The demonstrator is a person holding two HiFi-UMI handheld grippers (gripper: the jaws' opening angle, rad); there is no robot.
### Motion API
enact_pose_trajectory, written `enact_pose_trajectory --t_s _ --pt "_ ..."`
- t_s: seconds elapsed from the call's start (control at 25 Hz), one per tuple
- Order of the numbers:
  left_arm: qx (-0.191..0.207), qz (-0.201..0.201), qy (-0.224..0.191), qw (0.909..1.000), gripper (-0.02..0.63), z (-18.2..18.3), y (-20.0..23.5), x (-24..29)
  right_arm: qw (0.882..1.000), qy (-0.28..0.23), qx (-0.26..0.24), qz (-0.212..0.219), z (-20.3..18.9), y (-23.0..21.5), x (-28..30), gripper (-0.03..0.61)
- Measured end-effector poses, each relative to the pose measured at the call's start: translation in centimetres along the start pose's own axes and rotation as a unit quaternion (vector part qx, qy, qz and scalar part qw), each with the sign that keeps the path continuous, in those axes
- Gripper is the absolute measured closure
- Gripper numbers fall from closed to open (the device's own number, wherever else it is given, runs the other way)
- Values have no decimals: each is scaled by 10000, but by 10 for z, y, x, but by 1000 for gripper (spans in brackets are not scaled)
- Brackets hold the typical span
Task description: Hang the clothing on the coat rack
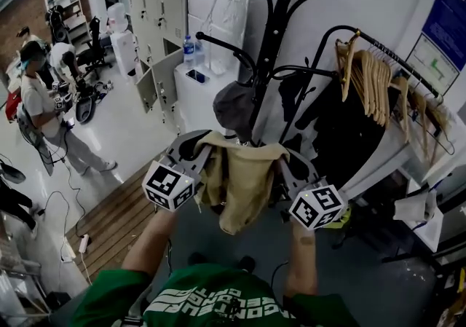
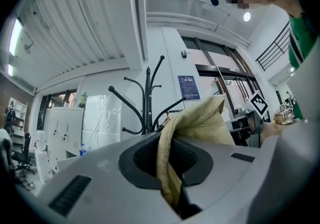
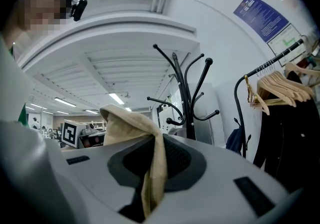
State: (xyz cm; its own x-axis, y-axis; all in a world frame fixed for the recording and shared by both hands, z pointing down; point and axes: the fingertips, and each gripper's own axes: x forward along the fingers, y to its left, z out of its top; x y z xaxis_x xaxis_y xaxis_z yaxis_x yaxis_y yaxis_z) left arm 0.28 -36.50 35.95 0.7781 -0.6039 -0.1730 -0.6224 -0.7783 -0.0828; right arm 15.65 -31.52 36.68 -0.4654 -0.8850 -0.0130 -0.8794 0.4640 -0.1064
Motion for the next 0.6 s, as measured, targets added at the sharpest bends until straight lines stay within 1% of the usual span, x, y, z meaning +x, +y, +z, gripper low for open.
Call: enact_pose_trajectory --t_s 0.28,0.6 --pt "25 61 -24 10000 594 2 -5 18 9999 -47 68 130 8 -18 1 528" --pt "92 28 -121 9999 594 13 2 34 9999 -74 96 105 22 -31 8 528"
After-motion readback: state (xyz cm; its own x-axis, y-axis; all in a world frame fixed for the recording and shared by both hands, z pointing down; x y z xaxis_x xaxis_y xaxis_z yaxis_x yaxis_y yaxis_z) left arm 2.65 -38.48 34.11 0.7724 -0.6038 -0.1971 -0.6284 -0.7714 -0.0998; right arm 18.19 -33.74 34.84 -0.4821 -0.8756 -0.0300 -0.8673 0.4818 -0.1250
